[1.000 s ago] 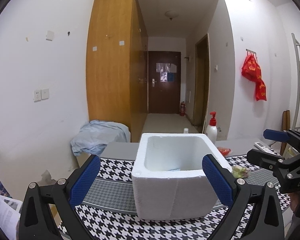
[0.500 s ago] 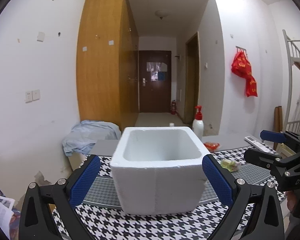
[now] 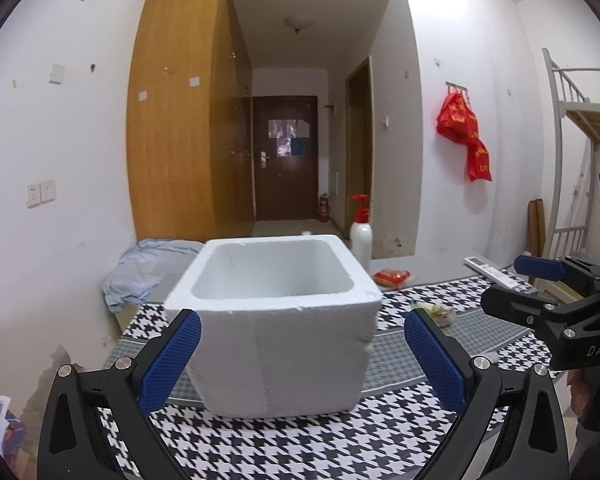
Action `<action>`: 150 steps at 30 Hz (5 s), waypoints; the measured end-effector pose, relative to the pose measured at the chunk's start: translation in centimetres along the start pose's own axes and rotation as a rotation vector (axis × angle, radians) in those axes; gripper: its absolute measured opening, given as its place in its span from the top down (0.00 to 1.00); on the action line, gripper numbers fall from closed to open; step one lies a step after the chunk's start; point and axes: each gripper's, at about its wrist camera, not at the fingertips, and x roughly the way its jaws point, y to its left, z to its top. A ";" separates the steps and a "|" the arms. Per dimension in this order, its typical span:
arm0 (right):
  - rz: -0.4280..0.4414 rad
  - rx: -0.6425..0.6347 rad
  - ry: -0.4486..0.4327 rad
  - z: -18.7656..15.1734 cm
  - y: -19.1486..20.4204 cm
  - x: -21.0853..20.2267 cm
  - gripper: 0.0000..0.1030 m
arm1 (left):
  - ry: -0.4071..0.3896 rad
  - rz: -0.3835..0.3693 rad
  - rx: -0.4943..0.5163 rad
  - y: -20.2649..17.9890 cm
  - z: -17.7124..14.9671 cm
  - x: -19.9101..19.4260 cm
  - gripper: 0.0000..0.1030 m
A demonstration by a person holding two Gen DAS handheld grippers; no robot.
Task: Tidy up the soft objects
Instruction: 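Move both tools away from the foam box toward the white foam stick, then close the right gripper on the white foam stick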
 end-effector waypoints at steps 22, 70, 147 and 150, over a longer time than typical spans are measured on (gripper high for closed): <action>-0.119 0.054 0.031 -3.3 -4.8 -2.5 0.01 | 0.066 -0.139 0.045 -5.9 -1.0 2.4 0.01; -0.150 0.099 0.211 -6.6 -14.4 2.3 0.01 | 0.250 -0.176 0.079 -13.0 -2.1 13.5 0.01; 0.070 0.004 0.400 -10.7 -19.4 1.9 0.82 | 0.364 -0.196 0.161 -18.0 -1.4 21.6 0.01; 0.047 0.033 0.404 -11.1 -20.0 1.7 0.82 | 0.383 -0.205 0.175 -18.3 -1.4 22.4 0.01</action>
